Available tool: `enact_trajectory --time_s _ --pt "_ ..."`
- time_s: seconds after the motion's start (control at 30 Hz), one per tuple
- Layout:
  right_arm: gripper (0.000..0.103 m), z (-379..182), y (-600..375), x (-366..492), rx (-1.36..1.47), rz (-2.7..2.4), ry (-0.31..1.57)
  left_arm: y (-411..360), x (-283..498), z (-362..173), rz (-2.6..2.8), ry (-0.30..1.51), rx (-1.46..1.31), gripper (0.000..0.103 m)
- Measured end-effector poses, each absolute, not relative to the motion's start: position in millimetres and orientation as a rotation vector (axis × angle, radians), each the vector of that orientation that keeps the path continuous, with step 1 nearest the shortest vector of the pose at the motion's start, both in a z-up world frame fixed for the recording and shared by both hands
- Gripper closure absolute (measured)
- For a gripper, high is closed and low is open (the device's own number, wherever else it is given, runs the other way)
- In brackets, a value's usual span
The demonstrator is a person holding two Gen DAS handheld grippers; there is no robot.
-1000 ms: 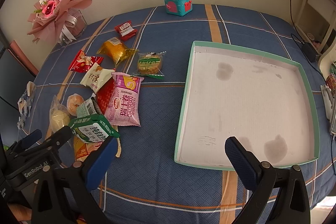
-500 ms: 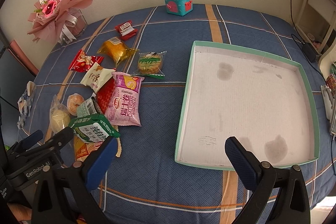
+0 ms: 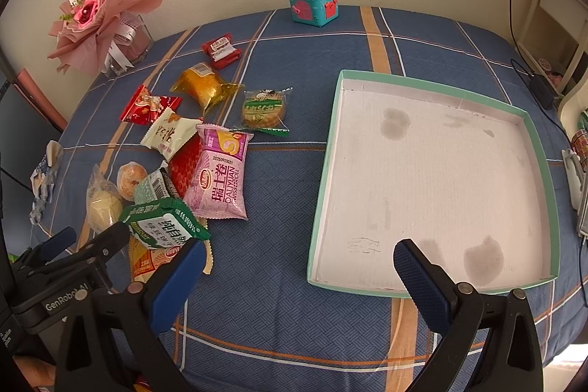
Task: Organize snacks
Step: 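Grasp the clear bun bag with left tool while right grasps green biscuit pack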
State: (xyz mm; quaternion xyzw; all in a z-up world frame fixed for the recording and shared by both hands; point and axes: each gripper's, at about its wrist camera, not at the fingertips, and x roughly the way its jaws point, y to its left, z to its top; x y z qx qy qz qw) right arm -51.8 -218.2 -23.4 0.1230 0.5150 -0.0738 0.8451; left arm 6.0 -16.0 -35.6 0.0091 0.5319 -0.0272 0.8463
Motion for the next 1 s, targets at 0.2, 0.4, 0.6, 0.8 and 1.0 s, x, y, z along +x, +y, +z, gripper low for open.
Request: enact_trajectory --time_s 0.2,0.4,0.6,0.8,1.0 --pt "0.0 -25.4 -209.6 -46.6 0.254 -0.128 1.091 -2.6 7.9 -32.6 -0.055 1.12 -0.047 0.0" --pt "0.0 -27.4 -187.7 -30.0 0.266 -0.041 1.096 19.8 14.6 -33.7 -0.024 1.134 -0.111 0.0" --pt "0.0 -33.2 -153.0 -19.1 0.21 0.031 1.1 46.1 22.1 -34.8 0.007 1.139 -0.16 0.0" --pt "0.0 -42.1 -126.5 -9.8 0.164 0.078 1.117 59.1 29.2 -42.8 0.002 1.161 -0.177 0.0" --pt "0.001 -51.6 -111.7 -0.2 0.129 0.094 1.134 59.4 37.6 -53.6 -0.022 1.184 -0.188 0.001"
